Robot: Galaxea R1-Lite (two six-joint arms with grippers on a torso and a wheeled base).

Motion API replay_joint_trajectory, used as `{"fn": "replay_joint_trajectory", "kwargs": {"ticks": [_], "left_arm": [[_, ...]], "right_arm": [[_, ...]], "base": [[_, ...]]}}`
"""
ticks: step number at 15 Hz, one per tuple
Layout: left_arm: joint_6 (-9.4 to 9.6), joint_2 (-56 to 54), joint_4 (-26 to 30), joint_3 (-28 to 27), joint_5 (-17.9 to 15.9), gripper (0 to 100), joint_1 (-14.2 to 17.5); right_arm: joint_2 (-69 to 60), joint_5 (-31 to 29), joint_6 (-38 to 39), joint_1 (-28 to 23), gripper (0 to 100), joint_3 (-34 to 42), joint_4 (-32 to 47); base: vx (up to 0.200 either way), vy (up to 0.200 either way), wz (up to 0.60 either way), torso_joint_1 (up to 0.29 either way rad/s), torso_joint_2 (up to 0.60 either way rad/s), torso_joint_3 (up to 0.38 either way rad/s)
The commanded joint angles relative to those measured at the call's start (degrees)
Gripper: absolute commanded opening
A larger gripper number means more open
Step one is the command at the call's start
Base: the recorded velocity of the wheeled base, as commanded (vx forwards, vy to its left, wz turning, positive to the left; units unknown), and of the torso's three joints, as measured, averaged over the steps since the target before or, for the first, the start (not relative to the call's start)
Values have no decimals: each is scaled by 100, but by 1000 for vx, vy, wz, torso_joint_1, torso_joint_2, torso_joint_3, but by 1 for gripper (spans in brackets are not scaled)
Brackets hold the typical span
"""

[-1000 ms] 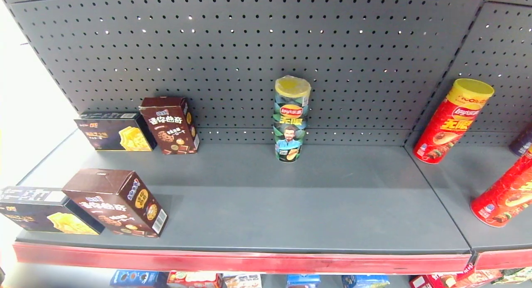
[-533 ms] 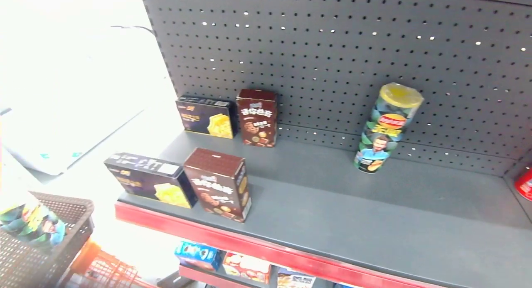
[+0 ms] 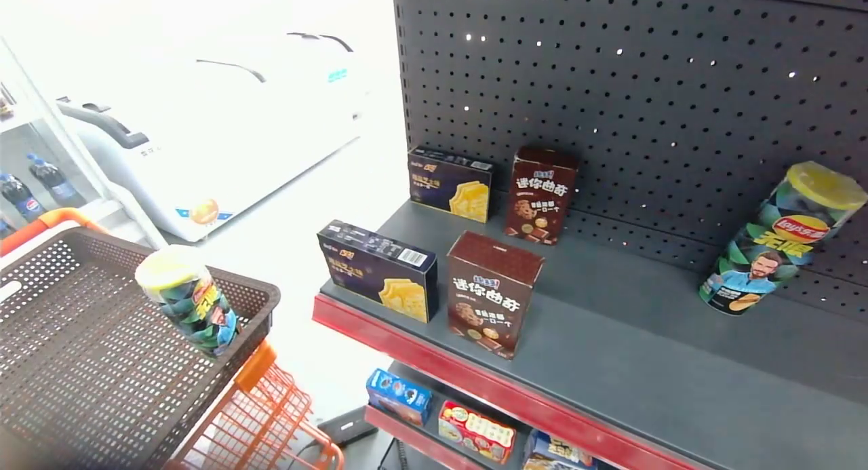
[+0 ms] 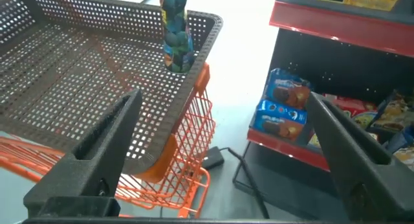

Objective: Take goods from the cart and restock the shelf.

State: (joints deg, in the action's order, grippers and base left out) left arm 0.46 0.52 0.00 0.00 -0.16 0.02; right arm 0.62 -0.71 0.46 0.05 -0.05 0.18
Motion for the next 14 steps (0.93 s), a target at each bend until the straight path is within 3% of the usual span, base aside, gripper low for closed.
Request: {"fn": "replay_joint_trajectory", "kwargs": {"ticks": [1, 6, 9, 10, 11, 14], "left_arm": [[15, 9, 0, 0, -37, 100, -2], [15, 0, -18, 0, 113, 100, -2], [296, 616, 598, -1169, 473, 100, 24], [323, 932, 888, -1485, 877, 100, 68], [323, 1389, 984, -1617, 1044, 100, 24], [288, 2857, 510, -1767, 1053, 100, -99]], "right_arm": [[8, 0, -2, -5, 100, 5, -1], [8, 0, -2, -5, 100, 5, -1], [8, 0, -2, -5, 100, -4, -9], [8, 0, -2, -5, 100, 5, -1], [8, 0, -2, -5, 100, 5, -1], [8, 0, -2, -5, 100, 5, -1]], "base": [[0, 0, 0, 0, 0, 0], [0, 0, 0, 0, 0, 0], [0, 0, 0, 0, 0, 0], [0, 0, 0, 0, 0, 0], [0, 0, 0, 0, 0, 0], [0, 0, 0, 0, 0, 0]]}}
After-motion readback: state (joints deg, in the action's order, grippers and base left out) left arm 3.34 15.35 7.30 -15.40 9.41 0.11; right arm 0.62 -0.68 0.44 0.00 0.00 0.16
